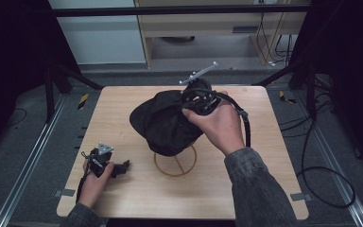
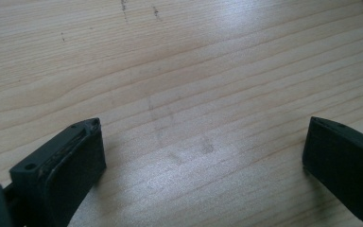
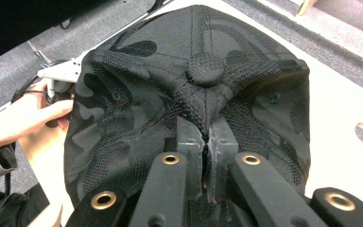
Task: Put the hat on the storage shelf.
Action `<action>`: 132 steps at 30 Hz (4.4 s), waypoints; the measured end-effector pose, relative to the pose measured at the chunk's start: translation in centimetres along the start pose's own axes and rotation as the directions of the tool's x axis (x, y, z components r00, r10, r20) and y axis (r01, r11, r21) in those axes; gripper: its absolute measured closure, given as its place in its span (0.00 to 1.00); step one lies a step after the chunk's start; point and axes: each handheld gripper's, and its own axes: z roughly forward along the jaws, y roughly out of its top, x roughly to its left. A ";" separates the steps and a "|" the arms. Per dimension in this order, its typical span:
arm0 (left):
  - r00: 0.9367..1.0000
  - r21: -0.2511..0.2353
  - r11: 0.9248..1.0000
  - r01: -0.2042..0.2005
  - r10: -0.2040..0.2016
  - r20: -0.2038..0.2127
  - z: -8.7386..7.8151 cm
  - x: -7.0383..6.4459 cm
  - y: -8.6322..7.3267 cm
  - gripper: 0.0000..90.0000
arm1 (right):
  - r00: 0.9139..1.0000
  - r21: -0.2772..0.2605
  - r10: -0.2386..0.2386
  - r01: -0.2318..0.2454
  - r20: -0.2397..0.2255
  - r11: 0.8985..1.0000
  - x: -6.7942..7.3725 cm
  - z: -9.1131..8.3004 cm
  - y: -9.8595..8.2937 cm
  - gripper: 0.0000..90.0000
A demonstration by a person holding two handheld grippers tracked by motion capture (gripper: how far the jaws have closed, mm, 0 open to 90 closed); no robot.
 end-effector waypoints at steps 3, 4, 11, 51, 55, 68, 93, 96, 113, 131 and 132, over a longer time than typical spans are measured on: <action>1.000 0.000 1.000 0.000 0.000 0.000 0.0 0.0 0.0 0.00 | 1.000 -0.001 0.006 -0.006 0.001 1.000 0.0 -0.5 -0.2 0.96; 1.000 0.000 1.000 0.000 0.000 0.000 0.0 0.0 0.0 0.00 | 1.000 0.000 0.005 -0.005 0.001 1.000 -0.1 -0.5 -0.3 0.96; 1.000 0.002 1.000 -0.003 0.003 0.001 0.0 0.0 0.0 0.00 | 1.000 0.007 0.015 -0.015 0.000 1.000 -0.2 -0.8 -1.2 0.96; 1.000 0.002 1.000 -0.003 0.003 0.002 0.0 0.0 0.0 0.00 | 1.000 -0.047 0.003 -0.002 0.022 0.999 -0.3 0.8 -1.3 0.80; 1.000 0.002 1.000 -0.003 0.003 0.002 0.0 0.0 0.0 0.00 | 1.000 -0.050 0.001 0.000 0.020 0.999 -0.2 0.8 -1.3 0.78; 1.000 0.002 1.000 -0.003 0.003 0.002 0.0 0.0 0.0 0.00 | 1.000 -0.058 0.008 -0.007 0.013 0.998 -0.6 -0.1 -1.8 0.76; 1.000 0.002 1.000 -0.004 0.004 0.002 0.0 0.0 0.0 0.00 | 0.996 -0.108 0.063 -0.057 0.056 0.992 -3.0 -3.6 -4.6 0.72; 1.000 0.002 1.000 -0.003 0.003 0.002 0.0 0.0 0.0 0.00 | 0.996 -0.120 0.071 -0.063 0.063 0.991 -3.2 -3.9 -4.8 0.67; 1.000 -0.001 1.000 -0.003 0.003 0.001 0.0 0.0 0.0 0.00 | 0.968 -0.185 0.159 -0.124 0.194 0.975 -5.2 -5.1 -7.6 0.13; 1.000 0.001 1.000 -0.004 0.004 0.002 0.0 0.0 0.0 0.00 | 0.936 -0.184 0.244 -0.201 0.253 0.962 -7.2 0.3 -18.2 0.10; 1.000 0.001 1.000 -0.004 0.004 0.002 0.0 0.0 0.0 0.00 | 0.936 -0.186 0.245 -0.201 0.254 0.962 -7.3 0.7 -18.8 0.10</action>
